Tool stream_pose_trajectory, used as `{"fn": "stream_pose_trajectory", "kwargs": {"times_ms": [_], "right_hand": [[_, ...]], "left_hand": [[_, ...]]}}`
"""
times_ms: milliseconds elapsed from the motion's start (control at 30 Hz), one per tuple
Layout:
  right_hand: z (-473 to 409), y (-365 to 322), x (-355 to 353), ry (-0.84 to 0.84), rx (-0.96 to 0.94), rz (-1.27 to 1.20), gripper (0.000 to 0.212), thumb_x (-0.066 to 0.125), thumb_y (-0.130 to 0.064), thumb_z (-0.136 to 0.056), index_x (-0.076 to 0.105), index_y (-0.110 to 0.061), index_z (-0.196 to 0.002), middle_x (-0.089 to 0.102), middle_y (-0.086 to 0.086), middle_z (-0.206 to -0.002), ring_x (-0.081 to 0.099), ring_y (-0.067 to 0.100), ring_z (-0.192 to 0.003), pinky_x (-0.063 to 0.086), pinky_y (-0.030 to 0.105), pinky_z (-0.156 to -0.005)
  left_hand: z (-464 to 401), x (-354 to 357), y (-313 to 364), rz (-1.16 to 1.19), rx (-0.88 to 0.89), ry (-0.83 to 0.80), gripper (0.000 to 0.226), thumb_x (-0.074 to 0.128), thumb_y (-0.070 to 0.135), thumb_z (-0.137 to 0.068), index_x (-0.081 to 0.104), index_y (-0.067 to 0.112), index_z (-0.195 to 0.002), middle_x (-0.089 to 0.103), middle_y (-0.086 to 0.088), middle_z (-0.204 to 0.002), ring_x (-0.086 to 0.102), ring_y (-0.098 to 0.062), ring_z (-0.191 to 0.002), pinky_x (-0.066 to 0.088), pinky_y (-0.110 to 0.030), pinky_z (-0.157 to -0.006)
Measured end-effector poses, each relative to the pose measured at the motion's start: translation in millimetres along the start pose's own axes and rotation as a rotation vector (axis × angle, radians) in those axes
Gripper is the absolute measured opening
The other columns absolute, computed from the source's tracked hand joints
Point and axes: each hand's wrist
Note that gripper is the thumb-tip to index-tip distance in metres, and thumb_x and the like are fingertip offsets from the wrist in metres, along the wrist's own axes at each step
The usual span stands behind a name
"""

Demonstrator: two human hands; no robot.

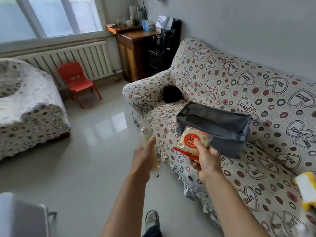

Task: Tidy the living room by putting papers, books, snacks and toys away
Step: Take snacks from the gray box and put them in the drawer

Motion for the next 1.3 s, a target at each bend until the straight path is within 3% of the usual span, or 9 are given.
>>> {"fn": "stream_pose_trajectory", "kwargs": {"times_ms": [167, 467, 633, 767, 967, 1100, 1200, 1300], "right_hand": [[74.4, 25.3, 18.7, -0.217, 0.021, 0.049, 0.010, 0.065, -0.024, -0.089, 0.061, -0.015, -0.091, 0.067, 0.009, -0.078, 0.057, 0.019, -0.059, 0.041, 0.026, -0.050], [197.9, 90.1, 93.1, -0.646, 0.042, 0.262, 0.002, 0.061, -0.015, -0.090, 0.062, -0.014, -0.093, 0.065, 0.009, -0.078, 0.053, 0.018, -0.058, 0.041, 0.027, -0.052], [282.0, 139.5, 131.4, -0.860, 0.079, 0.402, 0.018, 0.062, -0.017, -0.090, 0.062, -0.008, -0.106, 0.067, 0.013, -0.085, 0.056, 0.020, -0.061, 0.043, 0.027, -0.048], [364.8, 179.4, 157.2, -1.011, 0.113, 0.475, 0.021, 0.060, -0.019, -0.092, 0.060, -0.009, -0.110, 0.067, 0.015, -0.097, 0.059, 0.022, -0.070, 0.047, 0.029, -0.058], [490.0, 247.3, 179.6, -1.158, 0.143, 0.576, 0.016, 0.060, -0.018, -0.092, 0.062, -0.010, -0.106, 0.068, 0.012, -0.090, 0.056, 0.021, -0.068, 0.046, 0.030, -0.060], [562.9, 304.0, 188.6, -1.222, 0.167, 0.652, 0.018, 0.059, -0.018, -0.093, 0.064, -0.008, -0.107, 0.068, 0.013, -0.090, 0.056, 0.020, -0.067, 0.045, 0.027, -0.058], [615.2, 352.1, 195.2, -1.243, 0.223, 0.703, 0.017, 0.058, -0.018, -0.094, 0.064, -0.008, -0.106, 0.068, 0.013, -0.093, 0.057, 0.020, -0.070, 0.045, 0.027, -0.060], [656.2, 398.2, 196.8, -1.233, 0.301, 0.741, 0.012, 0.057, -0.016, -0.093, 0.065, -0.010, -0.101, 0.069, 0.012, -0.090, 0.060, 0.019, -0.072, 0.046, 0.028, -0.060]], "left_hand": [[69.9, -69.9, -17.3, 0.125, 0.024, 0.120, 0.031, 0.061, 0.036, -0.092, 0.058, 0.006, -0.093, 0.054, -0.009, -0.061, 0.054, -0.020, -0.048, 0.046, -0.025, -0.047], [168.6, -224.3, -54.2, 0.303, 0.081, 0.395, 0.050, 0.057, 0.048, -0.092, 0.055, 0.002, -0.110, 0.058, -0.007, -0.064, 0.057, -0.020, -0.054, 0.048, -0.028, -0.051], [234.2, -310.3, -78.5, 0.417, 0.082, 0.546, 0.049, 0.054, 0.047, -0.094, 0.053, 0.002, -0.113, 0.056, -0.009, -0.068, 0.055, -0.019, -0.053, 0.047, -0.026, -0.048], [292.6, -384.7, -104.1, 0.467, 0.087, 0.685, 0.054, 0.052, 0.051, -0.094, 0.050, 0.006, -0.124, 0.059, -0.012, -0.082, 0.058, -0.019, -0.063, 0.050, -0.028, -0.052], [378.0, -492.9, -152.3, 0.572, 0.057, 0.806, 0.058, 0.054, 0.053, -0.091, 0.048, 0.011, -0.130, 0.060, -0.018, -0.116, 0.060, -0.025, -0.083, 0.050, -0.028, -0.052], [430.8, -559.6, -191.9, 0.614, 0.011, 0.851, 0.053, 0.055, 0.054, -0.091, 0.051, 0.013, -0.124, 0.061, -0.018, -0.121, 0.063, -0.030, -0.091, 0.051, -0.030, -0.057], [464.6, -608.6, -231.5, 0.606, -0.062, 0.870, 0.062, 0.052, 0.057, -0.090, 0.048, 0.013, -0.133, 0.060, -0.017, -0.123, 0.063, -0.033, -0.104, 0.053, -0.030, -0.060], [494.4, -647.5, -266.1, 0.626, -0.131, 0.895, 0.058, 0.052, 0.051, -0.092, 0.049, 0.010, -0.133, 0.063, -0.017, -0.115, 0.065, -0.027, -0.086, 0.052, -0.029, -0.054]]}}
Point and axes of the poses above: each hand's wrist, its own z-axis away from the middle knuckle, its own x-axis out of the palm, y = z × x
